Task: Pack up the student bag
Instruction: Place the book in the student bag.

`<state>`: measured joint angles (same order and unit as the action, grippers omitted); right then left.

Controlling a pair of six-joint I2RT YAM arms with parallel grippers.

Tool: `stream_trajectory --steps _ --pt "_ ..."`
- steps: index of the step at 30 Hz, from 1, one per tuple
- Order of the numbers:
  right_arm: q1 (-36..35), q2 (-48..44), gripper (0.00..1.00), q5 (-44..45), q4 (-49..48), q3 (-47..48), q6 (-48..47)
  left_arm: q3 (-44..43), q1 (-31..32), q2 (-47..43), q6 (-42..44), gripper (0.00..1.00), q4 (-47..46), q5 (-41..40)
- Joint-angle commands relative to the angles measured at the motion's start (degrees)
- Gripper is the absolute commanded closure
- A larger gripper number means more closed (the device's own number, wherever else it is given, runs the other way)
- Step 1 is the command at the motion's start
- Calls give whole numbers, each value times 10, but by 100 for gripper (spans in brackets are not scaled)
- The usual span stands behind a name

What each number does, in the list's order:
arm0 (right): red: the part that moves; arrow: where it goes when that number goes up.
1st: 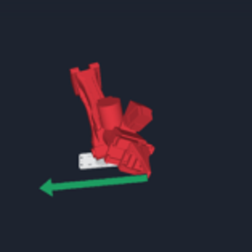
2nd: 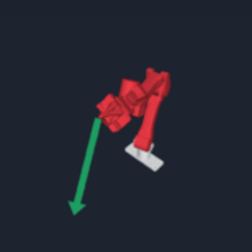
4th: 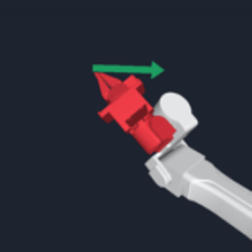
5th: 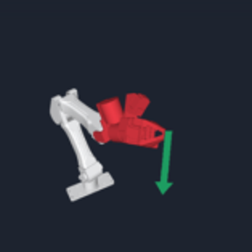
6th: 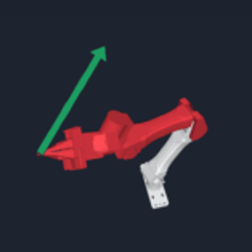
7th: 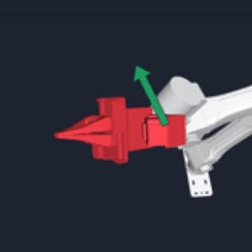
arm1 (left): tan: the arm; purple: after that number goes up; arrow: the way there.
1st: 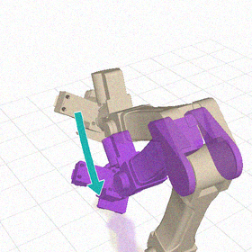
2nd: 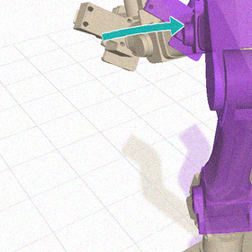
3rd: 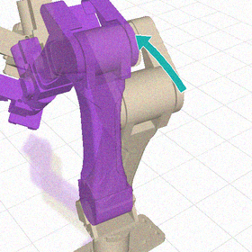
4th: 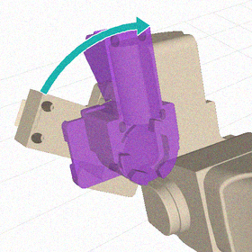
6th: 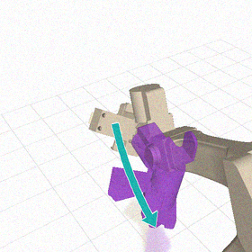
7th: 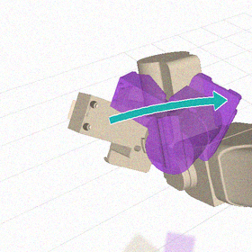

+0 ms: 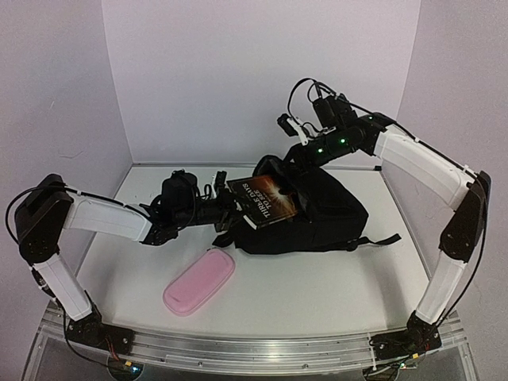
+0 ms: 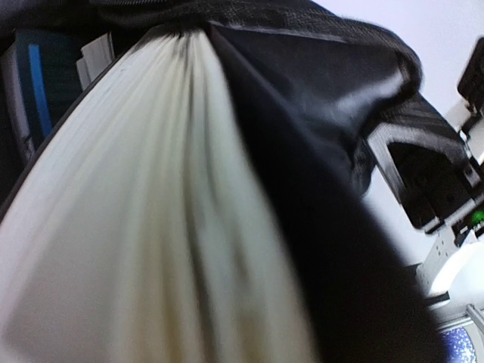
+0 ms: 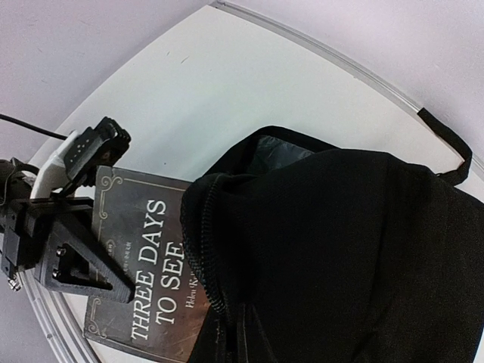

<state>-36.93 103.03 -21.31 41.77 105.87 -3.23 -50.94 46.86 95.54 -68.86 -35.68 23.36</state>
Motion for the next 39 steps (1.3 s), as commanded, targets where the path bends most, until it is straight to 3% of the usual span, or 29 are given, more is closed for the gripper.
stream_trajectory --steps 1,16,24,27,34,39 --pt "-5 -51 100 -40 -33 -3 -6 -67 -5 28 11 100 -42 -27" --pt "-5 -48 100 -41 -35 -16 -1 -258 -9 197 -22 99 46 -28" --pt "-5 -45 100 -38 -37 -17 0 -251 -10 151 -3 57 174 -95" --pt "-5 -45 100 -37 -37 -20 0 -234 -10 135 -8 50 194 -110" --pt "-5 -46 100 -35 -37 -21 -1 -201 -9 105 -24 53 211 -127" --pt "-5 -45 100 -38 -37 -21 -1 -178 -9 95 -29 74 192 -122"
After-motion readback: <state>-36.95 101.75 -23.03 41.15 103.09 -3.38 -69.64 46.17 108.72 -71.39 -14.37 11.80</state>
